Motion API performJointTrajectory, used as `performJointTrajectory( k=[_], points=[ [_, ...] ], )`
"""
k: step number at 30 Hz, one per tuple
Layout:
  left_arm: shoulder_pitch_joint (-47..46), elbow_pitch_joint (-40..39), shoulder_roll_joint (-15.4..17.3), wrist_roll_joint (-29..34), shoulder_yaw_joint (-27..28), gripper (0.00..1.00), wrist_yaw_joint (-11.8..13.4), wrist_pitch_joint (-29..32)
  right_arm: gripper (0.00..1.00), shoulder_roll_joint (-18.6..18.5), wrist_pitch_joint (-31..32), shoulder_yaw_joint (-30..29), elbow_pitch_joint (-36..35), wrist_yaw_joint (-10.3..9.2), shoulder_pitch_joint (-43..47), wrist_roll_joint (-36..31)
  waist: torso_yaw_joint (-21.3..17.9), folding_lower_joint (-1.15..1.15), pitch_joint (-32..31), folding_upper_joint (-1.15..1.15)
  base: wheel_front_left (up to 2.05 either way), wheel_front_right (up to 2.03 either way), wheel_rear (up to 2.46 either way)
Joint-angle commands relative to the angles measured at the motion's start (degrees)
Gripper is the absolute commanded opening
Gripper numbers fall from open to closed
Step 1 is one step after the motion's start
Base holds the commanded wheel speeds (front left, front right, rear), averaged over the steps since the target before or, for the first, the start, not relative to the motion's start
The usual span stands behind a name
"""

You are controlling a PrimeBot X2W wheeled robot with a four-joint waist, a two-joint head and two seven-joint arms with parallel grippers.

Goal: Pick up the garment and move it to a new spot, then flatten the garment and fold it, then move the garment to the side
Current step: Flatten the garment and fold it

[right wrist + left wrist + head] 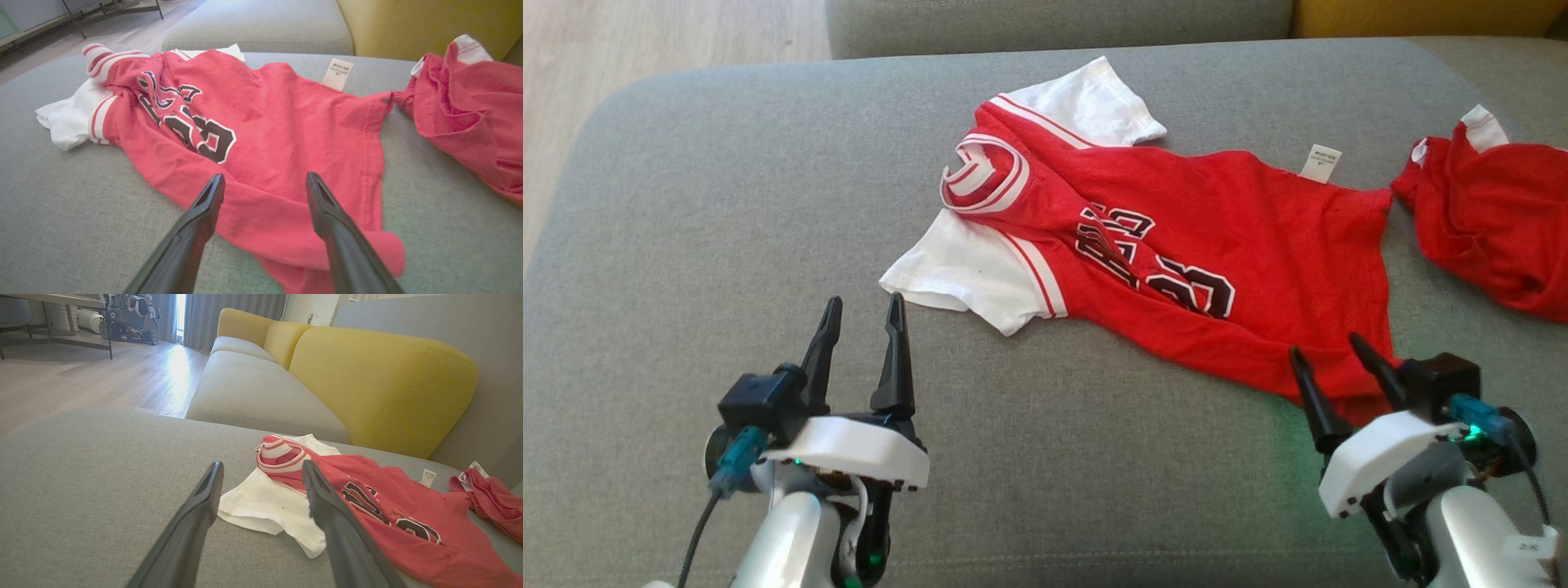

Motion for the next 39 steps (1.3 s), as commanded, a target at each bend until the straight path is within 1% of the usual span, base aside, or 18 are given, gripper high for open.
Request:
performJointTrajectory(
  k=[1, 7, 12, 15, 20, 21, 24, 27, 28, 32, 34, 36, 38, 39],
  points=[
    [-0.6, -1.7, 0.5, -0.1, 2.2, 1.00, -0.1, -0.3, 1.00, -0.6, -1.0, 0.4, -2.2, -0.04, -0.5, 0.0, 0.1, 0.00, -0.1, 0.00, 0.00, 0.00, 0.00],
    [-1.2, -1.5, 0.5, -0.4, 2.0, 1.00, 0.2, -0.3, 1.00, 1.4, -3.1, -1.0, -2.9, -0.04, -0.7, -0.8, -0.6, 0.00, 0.8, 0.00, 0.00, 0.00, 0.00],
    [-3.6, 2.2, 0.5, -2.1, 1.0, 1.00, -0.1, -0.3, 1.00, 2.6, -4.2, -1.4, -3.9, -0.04, -1.9, -1.6, -2.7, 0.00, 2.7, 0.00, 0.00, 0.00, 0.00],
    [-7.2, 8.1, 0.5, -2.1, 0.6, 1.00, 0.3, -0.3, 1.00, 3.0, -4.6, -0.9, -4.8, -0.04, -2.7, -1.7, -4.4, 0.00, 4.4, 0.00, 0.00, 0.00, 0.00],
    [-15.7, 20.3, 0.5, -1.7, 2.2, 1.00, 3.0, -0.3, 1.00, 3.4, -5.5, -0.7, -5.7, -0.04, -3.8, -1.6, -6.9, 0.00, 6.9, 0.00, 0.00, 0.00, 0.00],
    [-15.7, 20.3, 0.5, -1.7, 2.2, 1.00, 3.0, -0.3, 1.00, 3.4, -5.5, -0.7, -5.7, -0.04, -3.8, -1.6, -6.9, 0.00, 6.9, 0.00, 0.00, 0.00, 0.00],
    [-20.5, 27.3, 0.8, -1.6, 3.7, 1.00, 4.9, -0.3, 1.00, 3.7, -6.0, -0.5, -5.7, -0.04, -4.2, -1.6, -8.2, 0.00, 8.0, 0.00, 0.00, 0.00, 0.00],
    [-24.2, 33.4, 2.0, -0.3, 3.9, 1.00, 7.0, -0.1, 1.00, 3.9, -6.5, -0.5, -5.4, -0.04, -4.6, -1.5, -9.1, 0.00, 8.5, 0.00, 0.00, 0.00, 0.00],
    [-25.1, 35.4, 2.3, 0.0, 3.7, 1.00, 7.3, 0.5, 1.00, 4.0, -6.6, -0.6, -5.2, -0.04, -4.7, -1.5, -9.3, 0.00, 8.6, 0.00, 0.00, 0.00, 0.00],
    [-28.1, 41.9, 3.0, 0.5, 3.0, 1.00, 7.4, 2.2, 1.00, 4.3, -7.2, -0.8, -4.6, -0.04, -4.9, -1.5, -9.9, 0.00, 8.7, 0.00, 0.00, 0.00, 0.00],
    [-29.1, 44.4, 3.1, 0.6, 2.5, 1.00, 6.8, 2.9, 1.00, 4.4, -7.4, -0.8, -4.2, -0.04, -5.0, -1.5, -10.0, 0.00, 8.7, 0.00, 0.00, 0.00, 0.00],
    [-29.8, 46.6, 3.0, 0.5, 2.0, 1.00, 5.7, 3.8, 1.00, 4.5, -7.6, -1.0, -3.9, -0.04, -5.1, -1.5, -10.0, 0.00, 8.6, 0.00, 0.00, 0.00, 0.00],
    [-30.3, 48.4, 2.9, 0.2, 1.6, 0.00, 4.3, 4.5, 1.00, 4.6, -7.8, -1.1, -3.7, -0.04, -5.2, -1.5, -9.9, 0.00, 8.5, 0.00, 0.00, 0.00, 0.00],
    [-30.6, 49.0, 2.8, 0.1, 1.4, 0.00, 3.8, 4.6, 1.00, 4.6, -7.8, -1.2, -3.5, -0.04, -5.2, -1.6, -9.8, 0.00, 8.4, 0.00, 0.00, 0.00, 0.00]
  ],
)
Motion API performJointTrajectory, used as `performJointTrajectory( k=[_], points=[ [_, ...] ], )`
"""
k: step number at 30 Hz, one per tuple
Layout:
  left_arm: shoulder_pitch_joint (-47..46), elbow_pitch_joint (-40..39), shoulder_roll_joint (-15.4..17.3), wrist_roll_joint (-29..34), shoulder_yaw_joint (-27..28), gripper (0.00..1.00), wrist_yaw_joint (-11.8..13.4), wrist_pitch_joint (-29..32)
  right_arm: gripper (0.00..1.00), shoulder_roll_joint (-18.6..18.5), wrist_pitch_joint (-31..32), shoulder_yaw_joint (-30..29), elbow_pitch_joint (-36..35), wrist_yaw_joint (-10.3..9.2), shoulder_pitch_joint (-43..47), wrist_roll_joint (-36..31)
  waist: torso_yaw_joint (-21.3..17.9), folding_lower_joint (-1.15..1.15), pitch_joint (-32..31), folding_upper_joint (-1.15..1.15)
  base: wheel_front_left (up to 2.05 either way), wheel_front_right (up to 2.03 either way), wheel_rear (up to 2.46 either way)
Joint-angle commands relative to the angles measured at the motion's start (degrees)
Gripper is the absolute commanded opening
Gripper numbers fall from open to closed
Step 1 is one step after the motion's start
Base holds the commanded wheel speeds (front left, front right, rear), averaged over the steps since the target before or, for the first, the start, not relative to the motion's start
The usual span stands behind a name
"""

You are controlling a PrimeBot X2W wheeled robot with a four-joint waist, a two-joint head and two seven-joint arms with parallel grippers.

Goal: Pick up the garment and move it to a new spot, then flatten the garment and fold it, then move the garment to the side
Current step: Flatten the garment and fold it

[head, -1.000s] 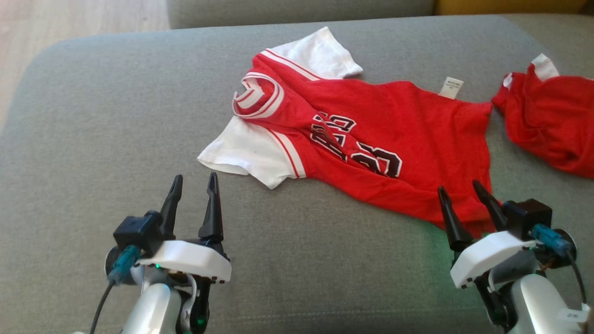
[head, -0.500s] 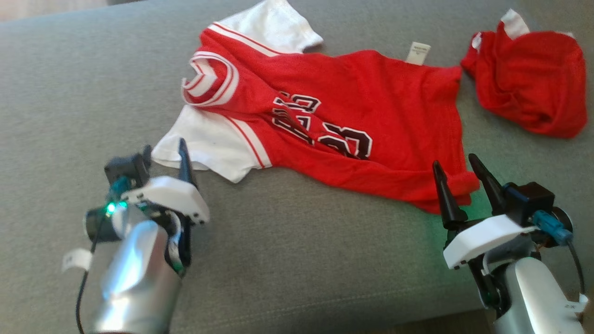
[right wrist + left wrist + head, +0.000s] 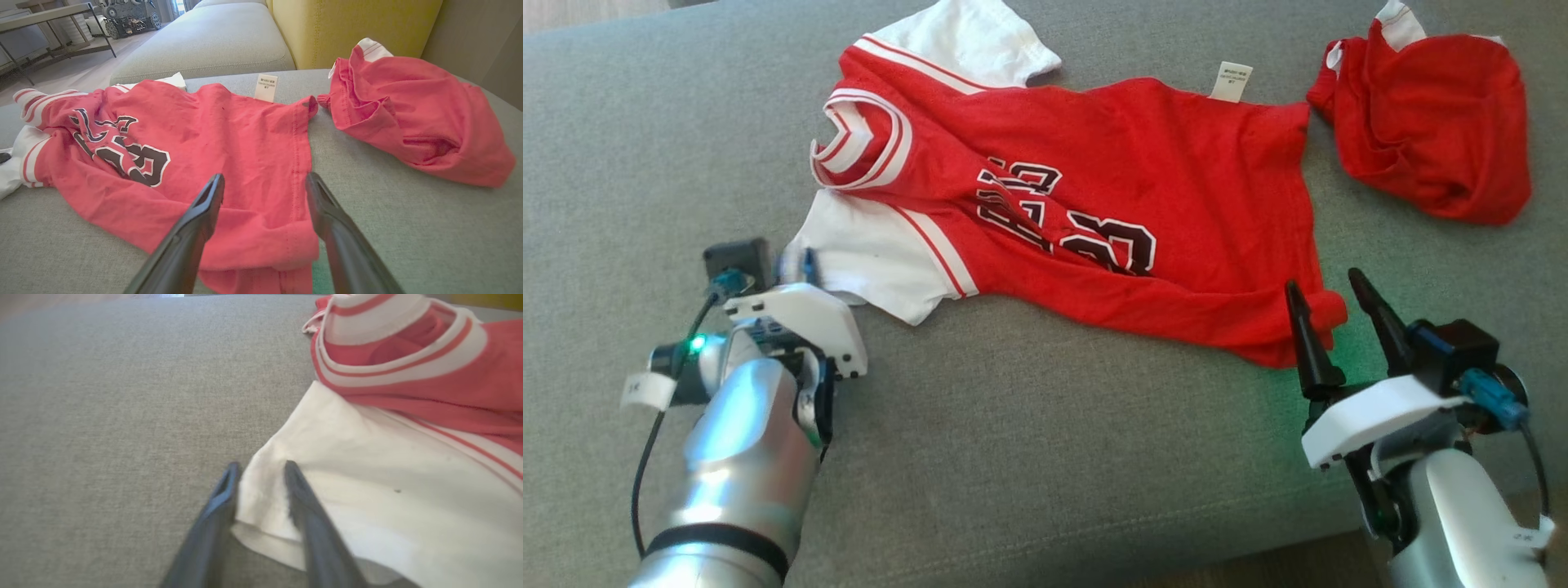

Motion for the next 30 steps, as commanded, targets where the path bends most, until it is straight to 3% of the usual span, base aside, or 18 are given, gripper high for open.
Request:
performJointTrajectory(
  k=[1, 8, 15, 18, 30],
  points=[
    [-0.2, 1.1, 1.4, -0.2, 0.4, 0.00, -0.6, 1.0, 1.00, 0.3, -1.0, 0.8, -1.6, -0.04, -1.7, -0.2, 0.2, 0.00, -0.2, 0.00, 0.00, 0.00, 0.00],
    [-1.8, -1.8, 1.6, -0.9, 1.2, 0.00, -1.5, -3.3, 1.00, 0.5, -1.3, -0.2, -0.9, -0.04, -1.5, -0.6, 1.8, 0.00, -1.7, 0.00, 0.00, 0.00, 0.00],
    [1.2, -21.7, 3.6, 1.9, 5.4, 0.00, 1.9, -3.9, 1.00, 0.7, -1.4, -1.1, -0.3, -0.04, -0.9, -1.0, 3.9, 0.00, -3.4, 0.00, 0.00, 0.00, 0.00],
    [4.7, -26.3, 4.1, 2.6, 6.4, 0.00, 2.3, -3.9, 1.00, 0.9, -1.4, -1.5, 0.1, -0.04, -0.5, -1.2, 5.0, 0.00, -4.2, 0.00, 0.00, 0.00, 0.00],
    [16.5, -28.8, 6.5, 1.4, 7.7, 0.00, 3.2, -2.7, 1.00, 1.3, -0.9, -2.2, 1.1, -0.04, 0.9, -1.8, 9.1, 0.00, -6.7, 0.00, 0.00, 0.00, 0.00]
  ],
)
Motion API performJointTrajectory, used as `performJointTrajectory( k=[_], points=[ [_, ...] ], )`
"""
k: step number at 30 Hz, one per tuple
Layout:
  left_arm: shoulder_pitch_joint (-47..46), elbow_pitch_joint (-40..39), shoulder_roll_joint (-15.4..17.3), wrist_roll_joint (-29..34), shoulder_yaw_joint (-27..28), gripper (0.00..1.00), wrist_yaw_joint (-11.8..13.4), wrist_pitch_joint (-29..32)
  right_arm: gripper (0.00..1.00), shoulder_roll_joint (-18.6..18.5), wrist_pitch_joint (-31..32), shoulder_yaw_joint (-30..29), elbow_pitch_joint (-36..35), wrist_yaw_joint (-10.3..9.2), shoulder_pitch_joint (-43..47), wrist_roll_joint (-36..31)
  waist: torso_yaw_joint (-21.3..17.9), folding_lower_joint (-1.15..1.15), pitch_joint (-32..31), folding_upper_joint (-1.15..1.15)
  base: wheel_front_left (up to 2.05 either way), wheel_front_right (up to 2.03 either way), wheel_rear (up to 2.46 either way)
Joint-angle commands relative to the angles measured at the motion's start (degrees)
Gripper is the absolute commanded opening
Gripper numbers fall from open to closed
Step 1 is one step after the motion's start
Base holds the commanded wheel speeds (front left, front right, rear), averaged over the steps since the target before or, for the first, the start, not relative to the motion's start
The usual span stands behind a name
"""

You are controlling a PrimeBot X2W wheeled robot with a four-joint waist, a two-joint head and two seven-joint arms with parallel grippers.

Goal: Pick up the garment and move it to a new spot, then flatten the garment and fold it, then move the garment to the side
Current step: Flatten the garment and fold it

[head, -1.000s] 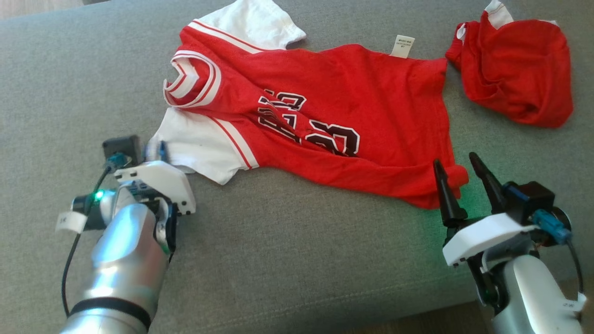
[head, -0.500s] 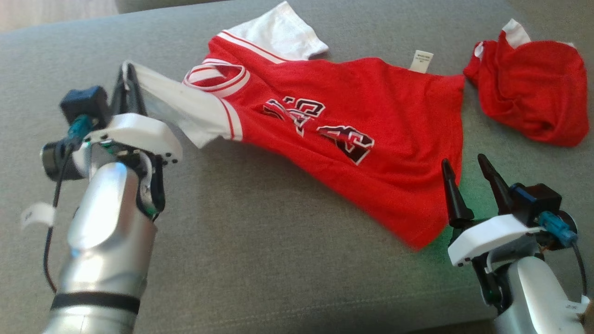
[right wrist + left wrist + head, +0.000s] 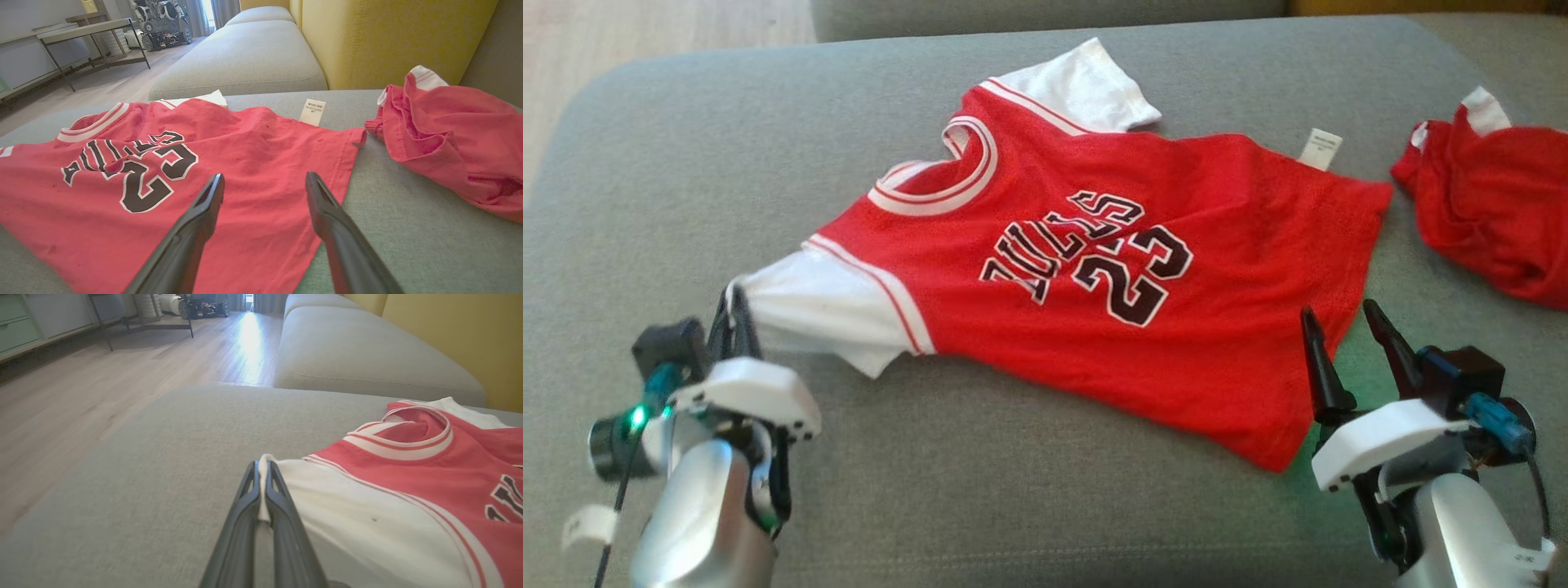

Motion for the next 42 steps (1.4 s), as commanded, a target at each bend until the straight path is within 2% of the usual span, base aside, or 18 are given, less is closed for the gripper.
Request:
performJointTrajectory(
  k=[1, 7, 14, 15, 16, 23, 34, 42],
  points=[
    [-0.3, -2.0, 2.2, -0.6, 2.9, 0.00, 0.6, 0.0, 1.00, 0.1, 0.1, 0.9, -1.6, -0.04, -0.6, -0.6, 0.8, 0.00, -0.4, 0.00, 0.00, 0.00, 0.00],
    [3.6, -2.2, 2.6, -1.3, 3.2, 0.00, 1.7, 0.8, 1.00, 0.1, 0.5, 1.0, -1.5, -0.04, -0.4, -0.9, 1.9, 0.00, -0.8, 0.00, 0.00, 0.00, 0.00],
    [5.4, 0.1, 1.7, -1.2, 1.4, 0.00, 1.7, 2.9, 1.00, 0.1, 0.6, 1.3, -1.3, -0.04, -0.1, -0.8, 1.9, 0.00, -1.3, 0.00, 0.00, 0.00, 0.00],
    [5.4, 0.4, 1.6, -1.2, 1.2, 0.32, 1.8, 3.0, 1.00, 0.0, 0.6, 1.4, -1.3, -0.04, 0.0, -0.8, 1.9, 0.00, -1.4, 0.00, 0.00, 0.00, 0.00],
    [5.4, 0.4, 1.6, -1.0, 1.1, 1.00, 2.0, 2.7, 1.00, 0.0, 0.7, 1.4, -1.2, -0.04, 0.0, -0.8, 1.9, 0.00, -1.6, 0.00, 0.00, 0.00, 0.00],
    [4.8, -4.3, 0.7, -1.0, 1.9, 1.00, 2.4, -0.6, 1.00, -0.2, 0.7, 1.1, -1.3, -0.04, 0.2, -0.6, 2.0, 0.00, -2.8, 0.00, 0.00, 0.00, 0.00],
    [8.5, -25.7, -3.5, 2.8, 4.9, 1.00, -1.0, -1.3, 1.00, -0.4, 0.6, 1.0, -2.1, -0.04, 0.4, -0.1, 1.5, 0.00, -3.5, 0.00, 0.00, 0.00, 0.00],
    [9.9, -29.8, -4.9, 4.4, 3.9, 1.00, -3.2, -1.3, 1.00, -2.2, 1.3, 0.2, -1.8, -0.04, -2.6, 2.3, 1.8, 0.00, -2.1, 0.00, 0.00, 0.00, 0.00]
  ],
)
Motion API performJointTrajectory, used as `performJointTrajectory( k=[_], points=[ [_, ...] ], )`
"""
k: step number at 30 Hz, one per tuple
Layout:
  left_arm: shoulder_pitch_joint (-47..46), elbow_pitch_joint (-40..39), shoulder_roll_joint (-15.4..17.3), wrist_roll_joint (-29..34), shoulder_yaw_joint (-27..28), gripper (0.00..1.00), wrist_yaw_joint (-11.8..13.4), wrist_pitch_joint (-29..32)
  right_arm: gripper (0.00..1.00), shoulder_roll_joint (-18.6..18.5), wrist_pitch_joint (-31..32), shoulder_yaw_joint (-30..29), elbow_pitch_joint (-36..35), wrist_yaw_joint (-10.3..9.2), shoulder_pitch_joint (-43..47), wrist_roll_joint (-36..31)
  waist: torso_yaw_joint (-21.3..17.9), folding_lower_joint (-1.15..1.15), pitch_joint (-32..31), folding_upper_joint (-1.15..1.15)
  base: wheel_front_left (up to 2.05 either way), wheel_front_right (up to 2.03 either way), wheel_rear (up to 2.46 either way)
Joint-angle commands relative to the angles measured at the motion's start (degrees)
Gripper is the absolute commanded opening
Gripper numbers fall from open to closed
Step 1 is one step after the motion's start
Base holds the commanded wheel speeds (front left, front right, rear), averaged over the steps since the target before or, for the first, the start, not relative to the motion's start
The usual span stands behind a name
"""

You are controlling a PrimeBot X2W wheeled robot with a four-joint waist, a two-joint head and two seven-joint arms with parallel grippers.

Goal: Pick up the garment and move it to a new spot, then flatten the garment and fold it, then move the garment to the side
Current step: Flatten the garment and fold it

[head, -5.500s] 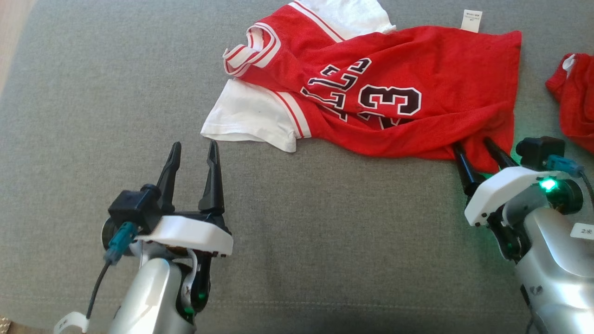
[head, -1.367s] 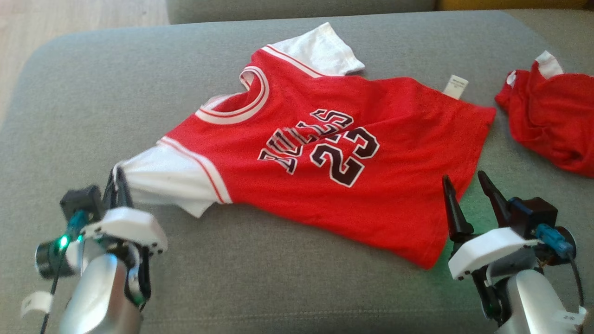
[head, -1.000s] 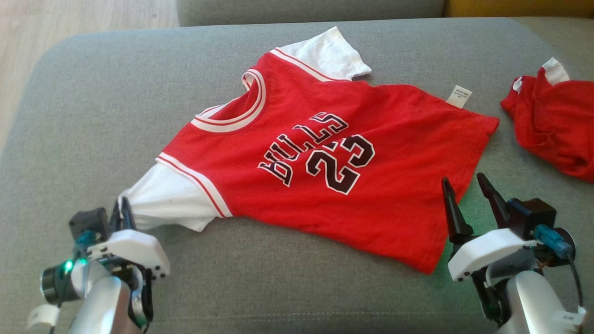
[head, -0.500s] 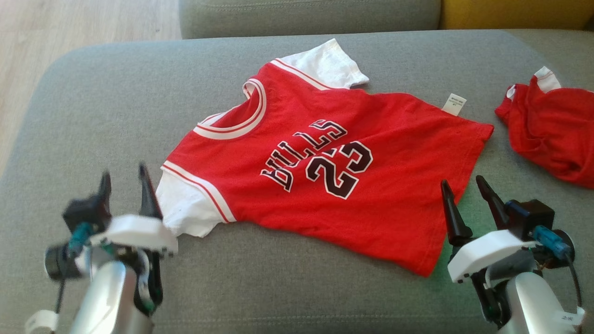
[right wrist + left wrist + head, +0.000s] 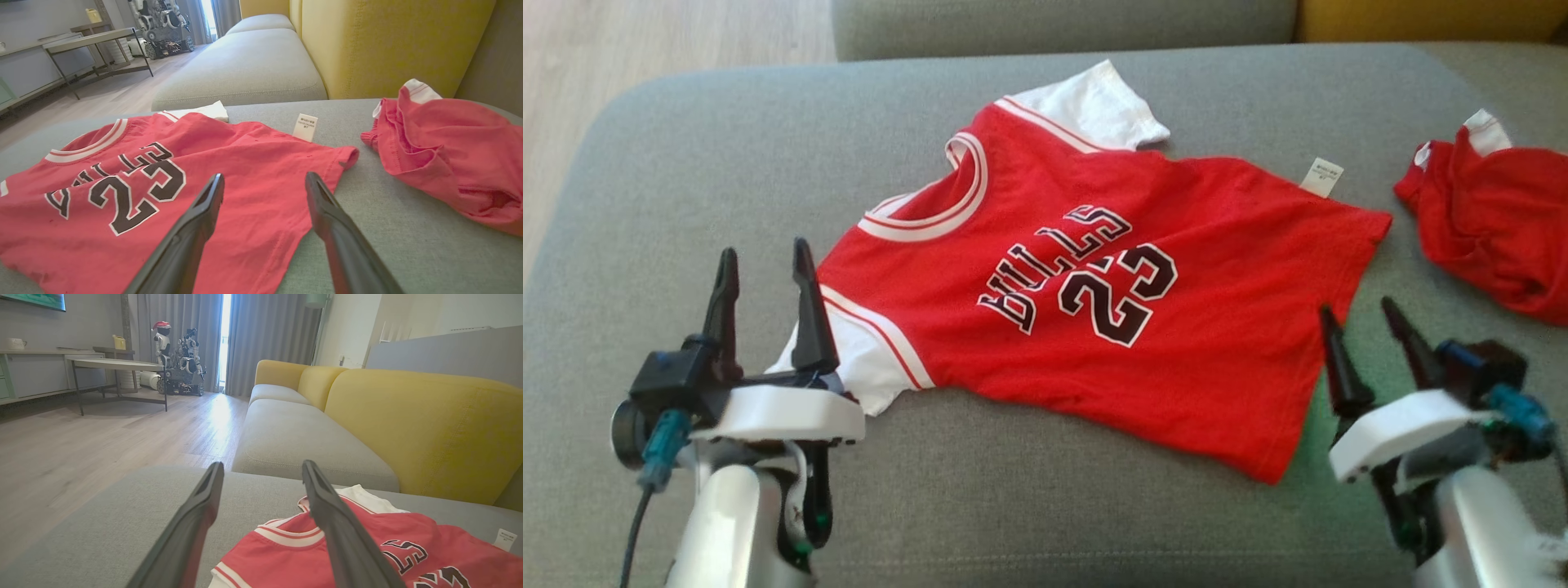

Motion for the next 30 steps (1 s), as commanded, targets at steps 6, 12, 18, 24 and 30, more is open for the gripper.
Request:
performJointTrajectory(
  k=[6, 12, 18, 24, 30],
  points=[
    [-3.0, -2.6, -0.1, 0.8, -0.2, 1.00, -0.9, -0.5, 1.00, -3.9, 1.1, 0.7, 1.5, -0.04, -9.0, 4.0, 1.1, 0.00, 3.2, 0.00, 0.00, 0.00, 0.00],
    [-4.6, -2.8, -0.2, -0.2, -2.3, 1.00, -0.5, -0.5, 1.00, -7.2, 3.4, 0.5, 8.4, -0.04, -16.1, 8.8, 2.5, 0.00, 6.0, 0.00, 0.00, 0.00, 0.00],
    [-6.2, -2.9, -0.2, -0.7, -4.3, 1.00, 0.0, -0.5, 1.00, -11.9, 3.9, 2.1, 16.7, -0.04, -22.6, 9.4, 4.0, 0.00, 8.7, 0.00, 0.00, 0.00, 0.00],
    [-7.4, -3.1, -0.2, -1.3, -6.1, 1.00, 0.5, -0.5, 1.00, -14.4, 4.3, 2.7, 25.3, -0.04, -28.1, 9.6, 5.3, 0.00, 11.1, 0.00, 0.00, 0.00, 0.00],
    [-8.4, -3.4, -0.2, -1.7, -7.3, 1.00, 1.1, -0.5, 1.00, -16.2, 3.9, 5.8, 31.3, -0.04, -31.8, 8.8, 5.6, 0.00, 13.1, 0.00, 0.00, 0.00, 0.00]
  ],
)
